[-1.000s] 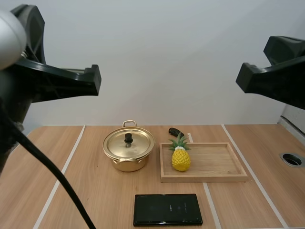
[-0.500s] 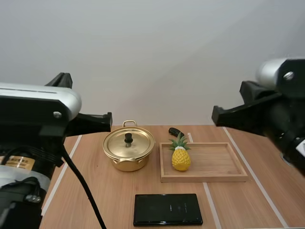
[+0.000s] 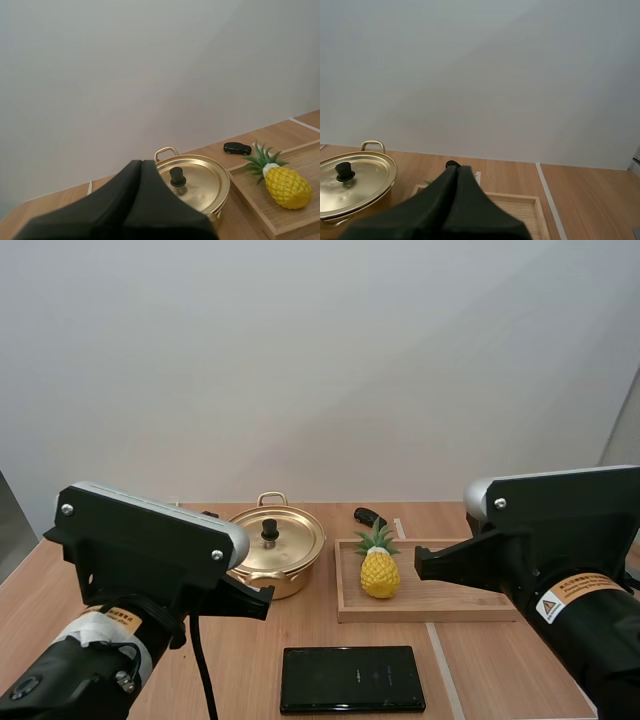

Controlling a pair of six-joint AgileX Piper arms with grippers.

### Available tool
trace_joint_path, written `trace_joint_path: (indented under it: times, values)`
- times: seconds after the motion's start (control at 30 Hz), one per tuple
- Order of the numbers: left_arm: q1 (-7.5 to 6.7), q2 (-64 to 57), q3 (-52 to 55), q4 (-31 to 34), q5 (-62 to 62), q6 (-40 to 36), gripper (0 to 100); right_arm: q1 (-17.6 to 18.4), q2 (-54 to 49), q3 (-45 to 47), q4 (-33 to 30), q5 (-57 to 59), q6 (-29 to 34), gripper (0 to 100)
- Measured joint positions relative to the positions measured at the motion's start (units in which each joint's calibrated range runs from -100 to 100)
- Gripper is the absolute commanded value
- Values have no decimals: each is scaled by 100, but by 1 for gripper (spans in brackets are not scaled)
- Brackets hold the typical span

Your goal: Open the pot, put the grape inside, and close it

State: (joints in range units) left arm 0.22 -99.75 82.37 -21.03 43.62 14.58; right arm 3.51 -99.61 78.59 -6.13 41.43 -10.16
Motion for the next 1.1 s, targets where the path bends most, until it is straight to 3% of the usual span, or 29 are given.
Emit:
trace_joint_path:
  times: [0.27, 0.47, 0.63, 0.83, 1.1]
  values:
    - [0, 0, 119, -13, -649, 22, 0, 0, 0, 44, 269, -22, 0, 0]
    - [0, 0, 945, -13, -2893, -175, 0, 0, 0, 514, 278, -753, 0, 0]
    - [0, 0, 1460, -13, -4036, -458, 0, 0, 11, 1034, 96, -1585, 0, 0]
    - [0, 0, 1600, -16, -4209, -953, 0, 0, -1, 1533, -28, -2110, 0, 0]
    - [0, 0, 1744, -28, -4081, -1001, 0, 0, -1, 2028, -60, -2128, 0, 0]
